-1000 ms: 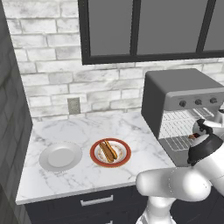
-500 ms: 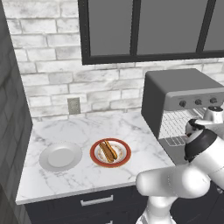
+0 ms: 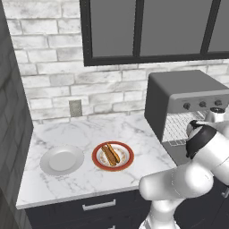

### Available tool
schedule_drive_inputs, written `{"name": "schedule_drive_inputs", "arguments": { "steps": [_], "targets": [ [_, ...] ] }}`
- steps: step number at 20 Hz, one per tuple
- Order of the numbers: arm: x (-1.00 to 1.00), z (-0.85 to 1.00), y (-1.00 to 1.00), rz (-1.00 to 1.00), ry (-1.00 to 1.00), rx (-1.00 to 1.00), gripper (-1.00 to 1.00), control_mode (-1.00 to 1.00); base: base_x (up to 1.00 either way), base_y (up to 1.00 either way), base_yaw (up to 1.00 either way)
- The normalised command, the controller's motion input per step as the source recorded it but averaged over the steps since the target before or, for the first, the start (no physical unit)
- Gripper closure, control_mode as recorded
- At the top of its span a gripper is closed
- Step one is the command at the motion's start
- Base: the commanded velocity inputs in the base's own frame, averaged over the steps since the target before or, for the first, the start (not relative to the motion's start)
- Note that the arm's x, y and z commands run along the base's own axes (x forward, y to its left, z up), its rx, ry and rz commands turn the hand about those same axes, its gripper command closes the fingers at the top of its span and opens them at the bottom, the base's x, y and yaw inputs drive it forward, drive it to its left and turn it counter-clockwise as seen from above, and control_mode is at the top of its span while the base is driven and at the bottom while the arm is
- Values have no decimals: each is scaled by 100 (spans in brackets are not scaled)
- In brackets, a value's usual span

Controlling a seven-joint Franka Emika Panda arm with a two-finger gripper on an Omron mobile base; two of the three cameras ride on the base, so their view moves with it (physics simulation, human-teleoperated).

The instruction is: Open the toaster oven door. Place the hotdog bun on the top rack in the toaster oven and place the chicken drumstick on the bottom rack.

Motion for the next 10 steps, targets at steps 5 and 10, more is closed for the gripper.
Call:
{"name": "schedule_drive_inputs", "arguments": {
  "steps": [5, 10],
  "targets": [
    [34, -9, 0, -16, -2, 0, -100, -100, 0, 0, 0],
    [26, -2, -5, -11, 0, 0, -100, -100, 0, 0, 0]
  ]
}}
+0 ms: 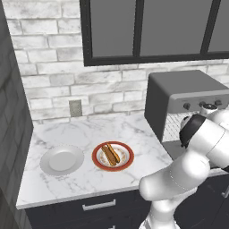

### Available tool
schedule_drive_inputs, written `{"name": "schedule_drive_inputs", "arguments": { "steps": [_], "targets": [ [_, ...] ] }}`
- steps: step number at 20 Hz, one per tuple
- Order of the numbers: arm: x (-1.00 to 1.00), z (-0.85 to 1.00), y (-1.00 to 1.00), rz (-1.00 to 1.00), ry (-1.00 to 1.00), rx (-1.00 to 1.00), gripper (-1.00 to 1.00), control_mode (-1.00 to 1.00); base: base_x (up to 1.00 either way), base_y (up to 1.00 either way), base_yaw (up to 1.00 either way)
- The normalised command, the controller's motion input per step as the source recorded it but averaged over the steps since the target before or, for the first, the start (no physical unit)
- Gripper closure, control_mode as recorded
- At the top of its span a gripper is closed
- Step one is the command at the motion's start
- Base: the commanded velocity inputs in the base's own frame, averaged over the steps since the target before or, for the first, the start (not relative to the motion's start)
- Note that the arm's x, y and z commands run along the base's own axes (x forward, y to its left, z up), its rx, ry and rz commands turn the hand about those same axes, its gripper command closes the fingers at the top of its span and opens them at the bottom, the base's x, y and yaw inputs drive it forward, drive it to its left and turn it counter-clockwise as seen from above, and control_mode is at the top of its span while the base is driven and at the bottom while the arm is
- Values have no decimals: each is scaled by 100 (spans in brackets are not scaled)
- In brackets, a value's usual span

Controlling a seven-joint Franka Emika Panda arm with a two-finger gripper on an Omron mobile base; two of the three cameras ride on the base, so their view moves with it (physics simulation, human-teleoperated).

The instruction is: Open the toaster oven door. Place the hotdog bun on the top rack in the toaster oven and place the chicken drumstick on the bottom rack.

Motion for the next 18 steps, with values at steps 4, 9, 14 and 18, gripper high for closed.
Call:
{"name": "schedule_drive_inputs", "arguments": {
  "steps": [4, 9, 14, 18],
  "targets": [
    [-1, -9, -5, -4, -2, 0, -100, -100, 0, 0, 0],
    [5, -7, -1, -4, -2, 0, -100, -100, 0, 0, 0],
    [24, -2, 0, -7, -1, 1, -100, -100, 0, 0, 0],
    [13, -2, 0, -4, 0, 4, -100, -100, 0, 0, 0]
  ]
}}
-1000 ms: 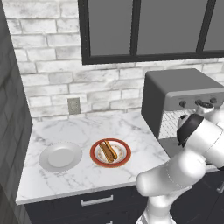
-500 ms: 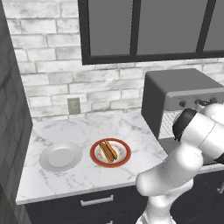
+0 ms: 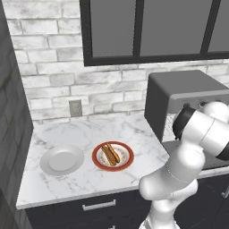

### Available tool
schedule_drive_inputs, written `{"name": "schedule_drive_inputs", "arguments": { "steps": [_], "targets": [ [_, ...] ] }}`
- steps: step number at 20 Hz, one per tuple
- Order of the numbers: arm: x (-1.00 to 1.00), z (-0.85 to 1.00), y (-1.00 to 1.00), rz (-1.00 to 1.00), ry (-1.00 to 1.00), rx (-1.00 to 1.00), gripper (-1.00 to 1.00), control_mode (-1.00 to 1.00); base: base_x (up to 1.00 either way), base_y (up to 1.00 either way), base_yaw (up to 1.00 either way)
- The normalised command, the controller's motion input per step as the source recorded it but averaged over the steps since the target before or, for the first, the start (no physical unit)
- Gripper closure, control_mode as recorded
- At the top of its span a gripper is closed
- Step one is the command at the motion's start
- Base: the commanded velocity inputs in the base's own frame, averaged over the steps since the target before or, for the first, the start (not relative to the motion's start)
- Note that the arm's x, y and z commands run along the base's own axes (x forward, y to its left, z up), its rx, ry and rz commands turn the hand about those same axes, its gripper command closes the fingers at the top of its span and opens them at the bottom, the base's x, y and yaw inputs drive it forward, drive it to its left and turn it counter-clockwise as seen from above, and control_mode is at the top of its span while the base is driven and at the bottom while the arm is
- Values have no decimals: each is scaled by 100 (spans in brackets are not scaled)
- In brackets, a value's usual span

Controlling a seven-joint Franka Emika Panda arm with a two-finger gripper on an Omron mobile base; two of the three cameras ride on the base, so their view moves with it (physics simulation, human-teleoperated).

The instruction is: Open the toaster oven door. Place the hotdog bun on the top rack in the toaster oven and place the chicken drumstick on the bottom rack.

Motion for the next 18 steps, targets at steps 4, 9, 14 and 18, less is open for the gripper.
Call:
{"name": "schedule_drive_inputs", "arguments": {
  "steps": [4, 9, 14, 18],
  "targets": [
    [4, -5, 0, -3, 0, 2, -100, -100, 0, 0, 0],
    [-14, -2, -1, -1, -3, 3, -100, -100, 0, 0, 0],
    [-56, 8, -12, 6, -18, 3, -100, -100, 0, 0, 0],
    [-46, 28, -19, 18, -18, 0, -100, -100, 0, 0, 0]
  ]
}}
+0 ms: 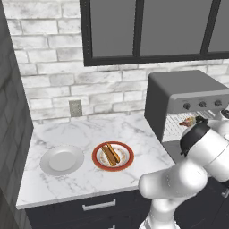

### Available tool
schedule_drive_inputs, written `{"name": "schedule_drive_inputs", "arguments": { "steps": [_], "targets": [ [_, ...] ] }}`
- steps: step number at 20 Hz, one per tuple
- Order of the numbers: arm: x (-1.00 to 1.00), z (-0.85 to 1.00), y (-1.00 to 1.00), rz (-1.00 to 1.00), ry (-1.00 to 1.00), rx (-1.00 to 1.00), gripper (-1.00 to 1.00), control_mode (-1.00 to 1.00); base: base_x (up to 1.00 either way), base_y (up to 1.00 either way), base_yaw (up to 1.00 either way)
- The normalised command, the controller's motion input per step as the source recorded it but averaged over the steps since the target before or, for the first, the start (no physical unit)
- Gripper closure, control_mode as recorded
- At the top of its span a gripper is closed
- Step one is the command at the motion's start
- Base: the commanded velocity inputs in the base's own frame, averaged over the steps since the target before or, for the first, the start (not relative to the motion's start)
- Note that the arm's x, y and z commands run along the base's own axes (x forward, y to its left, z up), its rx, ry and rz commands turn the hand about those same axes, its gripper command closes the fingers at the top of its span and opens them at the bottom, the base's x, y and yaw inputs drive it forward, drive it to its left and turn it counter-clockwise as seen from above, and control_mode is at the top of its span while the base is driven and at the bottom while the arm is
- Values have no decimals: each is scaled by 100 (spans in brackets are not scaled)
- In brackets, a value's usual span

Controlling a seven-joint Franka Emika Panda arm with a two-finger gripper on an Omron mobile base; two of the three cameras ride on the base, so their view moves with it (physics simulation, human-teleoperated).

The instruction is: Open the toaster oven door. Place the hotdog bun on the top rack in the toaster oven and place the chicken drumstick on the bottom rack.

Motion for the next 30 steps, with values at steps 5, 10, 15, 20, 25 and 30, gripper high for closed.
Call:
{"name": "schedule_drive_inputs", "arguments": {
  "steps": [5, 10, 15, 20, 25, 30],
  "targets": [
    [-24, 51, -3, 25, -23, 0, -100, -100, 0, 0, 0],
    [-20, 48, -2, 29, -36, -2, -100, -100, 0, 0, 0],
    [-7, 36, -1, 31, -43, -4, -100, -100, 0, 0, 0],
    [2, 31, 0, 19, -25, -5, -100, -100, 0, 0, 0],
    [2, 26, 0, 5, -11, -2, -100, -100, 0, 0, 0],
    [4, 9, 3, 0, -11, -9, -100, -100, 0, 0, 0]
  ]
}}
